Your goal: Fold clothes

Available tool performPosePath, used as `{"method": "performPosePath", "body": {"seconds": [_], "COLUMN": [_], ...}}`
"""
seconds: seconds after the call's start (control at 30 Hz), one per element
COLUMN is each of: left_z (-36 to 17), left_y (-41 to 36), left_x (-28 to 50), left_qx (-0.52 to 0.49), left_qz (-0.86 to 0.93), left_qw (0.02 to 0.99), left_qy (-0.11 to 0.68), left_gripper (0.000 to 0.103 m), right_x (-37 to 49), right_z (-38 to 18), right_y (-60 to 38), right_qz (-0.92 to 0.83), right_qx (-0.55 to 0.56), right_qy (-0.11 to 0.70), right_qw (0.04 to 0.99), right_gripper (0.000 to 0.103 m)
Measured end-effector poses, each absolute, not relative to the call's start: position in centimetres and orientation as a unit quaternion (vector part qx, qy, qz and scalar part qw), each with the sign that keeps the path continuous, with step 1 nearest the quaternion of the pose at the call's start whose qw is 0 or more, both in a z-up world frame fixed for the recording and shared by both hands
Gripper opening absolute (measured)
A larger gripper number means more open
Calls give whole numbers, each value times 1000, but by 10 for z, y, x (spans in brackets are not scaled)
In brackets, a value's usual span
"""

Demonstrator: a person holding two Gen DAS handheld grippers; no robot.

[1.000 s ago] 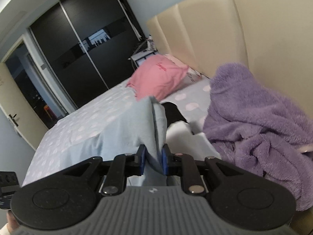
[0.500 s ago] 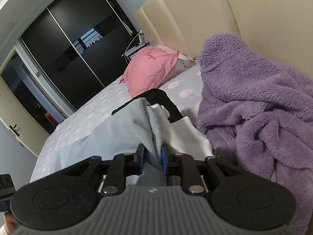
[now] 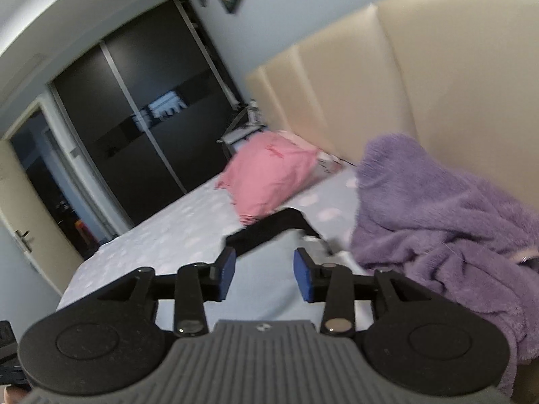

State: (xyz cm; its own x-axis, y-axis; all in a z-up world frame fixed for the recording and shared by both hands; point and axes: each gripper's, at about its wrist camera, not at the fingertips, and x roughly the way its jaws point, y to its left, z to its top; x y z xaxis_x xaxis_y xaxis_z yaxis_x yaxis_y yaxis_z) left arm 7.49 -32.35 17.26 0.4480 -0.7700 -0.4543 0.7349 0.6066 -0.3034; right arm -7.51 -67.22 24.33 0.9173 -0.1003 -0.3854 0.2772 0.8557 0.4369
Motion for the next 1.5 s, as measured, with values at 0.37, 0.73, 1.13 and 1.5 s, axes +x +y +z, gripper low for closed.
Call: {"method": "performPosePath", "body": {"seconds": [0.37,0.73,1.13,1.5], "left_z": [216,193,98,16], "left_y": [-187,-59,15,23], "left_x": [22,-12,-28,-18], "left_qx": [20,10,-25,-35], "left_qz": [-301,-139,-57,-2], "left_qw": [927,963,955,931], "left_qy": [223,231,291,363], "left_gripper": [74,76,76,76], "right_x": [-67,-45,-36,-41], "right_z": [276,238,120,20], "right_y": [-514,-352,-222,-181], "right_qz": [39,119,94,41], "right_qx": [188,98,32,16], "right_qy": [181,213,223,267], "right_qw": [965,965,970,963], "right_gripper": [63,86,88,88]}}
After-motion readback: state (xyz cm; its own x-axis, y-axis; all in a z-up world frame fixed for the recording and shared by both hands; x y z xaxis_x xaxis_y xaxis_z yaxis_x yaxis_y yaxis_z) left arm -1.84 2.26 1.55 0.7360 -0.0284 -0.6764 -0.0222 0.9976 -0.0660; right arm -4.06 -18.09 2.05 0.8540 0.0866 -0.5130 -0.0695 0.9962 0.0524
